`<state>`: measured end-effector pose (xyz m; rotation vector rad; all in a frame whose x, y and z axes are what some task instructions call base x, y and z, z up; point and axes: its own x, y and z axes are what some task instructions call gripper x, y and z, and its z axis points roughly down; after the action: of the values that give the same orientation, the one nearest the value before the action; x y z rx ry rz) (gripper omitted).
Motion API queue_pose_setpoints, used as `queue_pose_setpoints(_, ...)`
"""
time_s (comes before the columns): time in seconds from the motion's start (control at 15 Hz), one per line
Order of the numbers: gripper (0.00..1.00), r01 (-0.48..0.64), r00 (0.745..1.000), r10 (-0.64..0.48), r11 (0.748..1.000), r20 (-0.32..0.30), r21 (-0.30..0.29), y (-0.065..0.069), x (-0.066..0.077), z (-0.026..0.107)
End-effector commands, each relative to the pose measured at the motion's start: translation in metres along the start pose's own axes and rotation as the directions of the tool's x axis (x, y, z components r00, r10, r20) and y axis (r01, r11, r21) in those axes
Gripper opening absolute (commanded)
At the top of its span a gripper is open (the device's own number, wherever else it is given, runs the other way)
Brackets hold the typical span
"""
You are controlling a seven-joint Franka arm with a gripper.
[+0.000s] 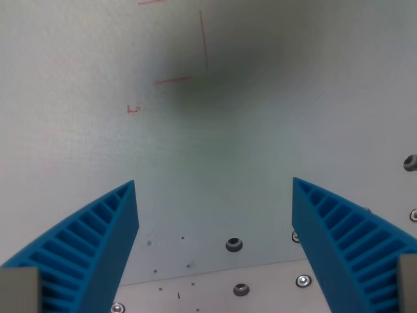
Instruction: Rotate around base negative x
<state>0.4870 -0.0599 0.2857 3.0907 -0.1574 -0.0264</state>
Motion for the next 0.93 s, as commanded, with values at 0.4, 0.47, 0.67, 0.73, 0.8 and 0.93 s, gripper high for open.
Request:
queue_pose_setpoints(0.4,1.0,-0.022,0.999,0.015,0.974,-0.032,-0.225,-0.0028,-0.0001,-0.0018)
queue_pose_setpoints(0.47,1.0,-0.023,0.999,0.015,0.971,-0.033,-0.236,-0.0028,-0.0001,-0.0018)
queue_pose_setpoints(0.67,1.0,-0.024,0.999,0.015,0.963,-0.036,-0.27,-0.0028,-0.0001,-0.0018)
queue_pose_setpoints(0.73,1.0,-0.025,0.999,0.015,0.959,-0.037,-0.281,-0.0028,-0.0001,-0.0018)
queue_pose_setpoints(0.8,1.0,-0.025,0.999,0.015,0.956,-0.039,-0.292,-0.0028,-0.0001,-0.0018)
queue_pose_setpoints(0.93,1.0,-0.027,0.999,0.015,0.949,-0.041,-0.314,-0.0028,-0.0001,-0.0018)
